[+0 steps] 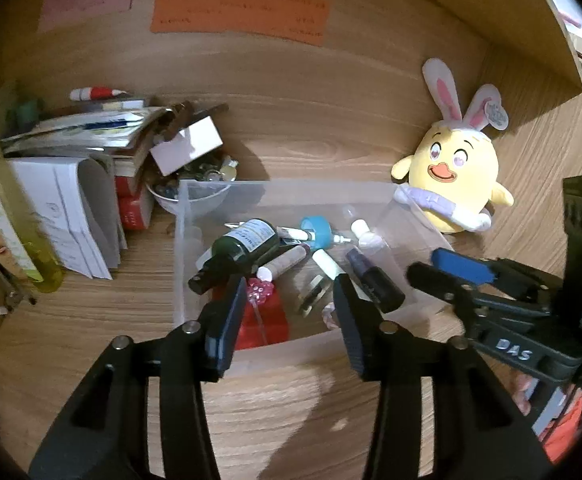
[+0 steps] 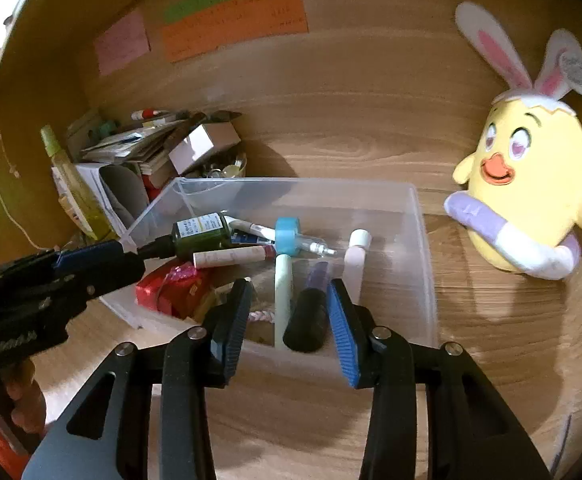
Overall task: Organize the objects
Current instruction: 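Withdraw both open tools out of the clear box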
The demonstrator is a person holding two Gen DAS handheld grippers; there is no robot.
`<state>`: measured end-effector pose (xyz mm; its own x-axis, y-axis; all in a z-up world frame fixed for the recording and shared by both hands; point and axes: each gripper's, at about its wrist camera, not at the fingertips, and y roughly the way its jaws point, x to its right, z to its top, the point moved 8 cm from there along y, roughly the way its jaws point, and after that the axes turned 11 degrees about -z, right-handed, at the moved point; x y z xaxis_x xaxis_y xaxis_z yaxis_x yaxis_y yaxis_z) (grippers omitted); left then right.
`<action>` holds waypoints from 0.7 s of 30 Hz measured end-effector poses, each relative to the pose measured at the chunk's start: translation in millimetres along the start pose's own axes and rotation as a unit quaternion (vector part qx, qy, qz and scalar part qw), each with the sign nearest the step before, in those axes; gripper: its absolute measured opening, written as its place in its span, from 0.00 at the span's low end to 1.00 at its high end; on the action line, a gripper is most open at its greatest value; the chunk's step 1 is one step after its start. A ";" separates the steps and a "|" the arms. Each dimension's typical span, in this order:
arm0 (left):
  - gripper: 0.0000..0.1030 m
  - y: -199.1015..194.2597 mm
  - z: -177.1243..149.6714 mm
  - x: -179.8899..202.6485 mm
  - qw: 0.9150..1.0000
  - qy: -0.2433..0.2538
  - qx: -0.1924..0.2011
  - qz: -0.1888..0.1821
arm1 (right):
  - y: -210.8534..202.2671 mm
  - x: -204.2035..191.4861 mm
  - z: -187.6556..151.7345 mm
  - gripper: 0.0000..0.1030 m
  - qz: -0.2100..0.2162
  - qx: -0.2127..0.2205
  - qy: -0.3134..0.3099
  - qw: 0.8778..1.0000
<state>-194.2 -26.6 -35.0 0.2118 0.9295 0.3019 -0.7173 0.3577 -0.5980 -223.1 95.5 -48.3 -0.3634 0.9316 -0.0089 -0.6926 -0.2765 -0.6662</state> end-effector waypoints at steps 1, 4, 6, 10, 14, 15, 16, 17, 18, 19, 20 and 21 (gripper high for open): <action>0.51 -2.5 -1.1 -0.3 1.000 0.002 0.003 0.004 | -3.4 1.1 -0.9 0.44 0.000 0.003 0.000 1.000; 0.54 -8.8 -5.0 0.1 1.000 0.010 0.009 0.016 | -15.4 7.0 -4.6 0.55 -0.008 0.018 0.001 1.000; 0.59 -12.4 -8.3 0.6 1.000 0.015 0.011 0.020 | -21.5 10.1 -8.2 0.62 -0.011 0.023 0.000 1.000; 0.70 -16.4 -17.5 3.5 0.999 0.021 0.013 0.025 | -31.4 15.1 -15.0 0.77 -0.030 0.037 -0.006 0.999; 0.78 -16.0 -27.4 5.8 0.999 0.023 0.007 0.026 | -38.2 15.1 -21.5 0.80 -0.029 0.043 -0.011 0.999; 0.80 -16.2 -30.5 5.7 0.999 0.022 0.007 0.025 | -39.2 14.5 -22.7 0.81 -0.028 0.043 -0.011 0.999; 0.83 -16.6 -33.2 5.6 0.999 0.021 0.006 0.026 | -40.4 14.0 -24.5 0.81 -0.029 0.044 -0.011 0.999; 0.84 -16.8 -35.2 5.9 0.999 0.020 0.006 0.026 | -41.2 13.3 -26.6 0.82 -0.030 0.045 -0.012 0.998; 0.86 -17.1 -38.3 5.8 0.999 0.020 0.006 0.026 | -41.6 12.7 -28.3 0.82 -0.031 0.045 -0.012 0.998; 0.88 -17.4 -40.9 6.0 0.999 0.021 0.005 0.027 | -41.7 12.1 -30.0 0.82 -0.031 0.045 -0.013 0.998; 0.88 -17.5 -42.2 6.0 0.999 0.021 0.005 0.028 | -41.7 11.4 -32.2 0.82 -0.030 0.043 -0.013 0.999; 0.89 -17.7 -44.2 6.1 0.999 0.022 0.003 0.028 | -41.6 10.5 -34.3 0.82 -0.030 0.042 -0.013 0.999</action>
<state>-150.9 -23.3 -55.3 0.1990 0.9514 0.2349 -0.7335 0.3036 -0.6082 -176.7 124.9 -46.2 -0.3358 0.9407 0.0489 -0.7623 -0.2409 -0.6007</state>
